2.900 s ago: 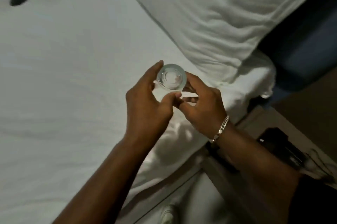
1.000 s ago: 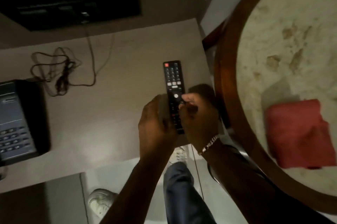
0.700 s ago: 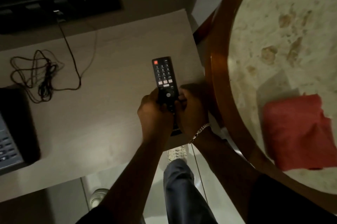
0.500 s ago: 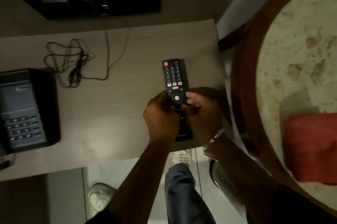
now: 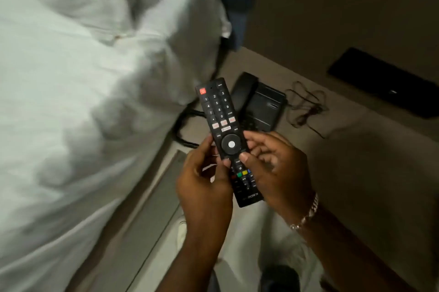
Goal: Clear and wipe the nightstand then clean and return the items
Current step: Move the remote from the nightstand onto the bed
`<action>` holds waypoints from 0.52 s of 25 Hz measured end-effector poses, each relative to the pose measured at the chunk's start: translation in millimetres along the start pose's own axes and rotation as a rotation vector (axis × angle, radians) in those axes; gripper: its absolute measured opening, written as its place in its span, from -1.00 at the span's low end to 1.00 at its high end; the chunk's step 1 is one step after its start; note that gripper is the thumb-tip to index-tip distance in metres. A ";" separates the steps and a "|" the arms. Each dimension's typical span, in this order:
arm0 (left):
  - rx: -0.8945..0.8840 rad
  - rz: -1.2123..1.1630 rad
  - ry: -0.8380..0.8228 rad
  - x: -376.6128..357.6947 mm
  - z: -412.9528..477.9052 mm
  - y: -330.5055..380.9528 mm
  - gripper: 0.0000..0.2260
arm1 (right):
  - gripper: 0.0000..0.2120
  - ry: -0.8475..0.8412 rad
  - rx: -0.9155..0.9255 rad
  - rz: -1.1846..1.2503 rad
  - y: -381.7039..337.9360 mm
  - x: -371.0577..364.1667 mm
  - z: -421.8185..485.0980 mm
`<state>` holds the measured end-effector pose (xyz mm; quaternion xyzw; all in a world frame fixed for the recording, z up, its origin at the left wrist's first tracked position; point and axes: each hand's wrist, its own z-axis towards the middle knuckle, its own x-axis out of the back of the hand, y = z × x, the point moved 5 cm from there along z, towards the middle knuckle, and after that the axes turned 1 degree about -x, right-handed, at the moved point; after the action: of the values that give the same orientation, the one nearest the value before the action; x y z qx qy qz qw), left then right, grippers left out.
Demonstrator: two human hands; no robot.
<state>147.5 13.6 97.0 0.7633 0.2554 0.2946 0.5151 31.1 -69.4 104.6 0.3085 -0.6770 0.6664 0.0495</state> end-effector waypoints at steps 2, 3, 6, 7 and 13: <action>-0.047 -0.035 0.179 78.7 14.8 13.9 -0.52 | -0.68 -0.103 0.160 -0.015 -60.5 -61.3 3.8; -0.060 -0.047 0.257 113.4 16.1 19.4 -0.51 | -0.70 -0.156 0.208 -0.018 -85.8 -87.7 1.1; -0.090 -0.106 0.495 213.0 9.1 30.8 -0.57 | -0.71 -0.327 0.357 -0.018 -159.6 -162.1 -16.1; -0.077 -0.133 0.583 243.8 3.4 28.8 -0.59 | -0.71 -0.397 0.413 -0.018 -180.8 -187.8 -25.5; 0.107 -0.299 0.939 356.9 -19.5 -5.1 -0.54 | -0.76 -0.667 0.599 -0.030 -248.0 -304.9 -78.3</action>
<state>381.6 275.2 164.6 0.5288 0.5813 0.5159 0.3411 369.4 130.4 183.3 0.5169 -0.4284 0.6964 -0.2537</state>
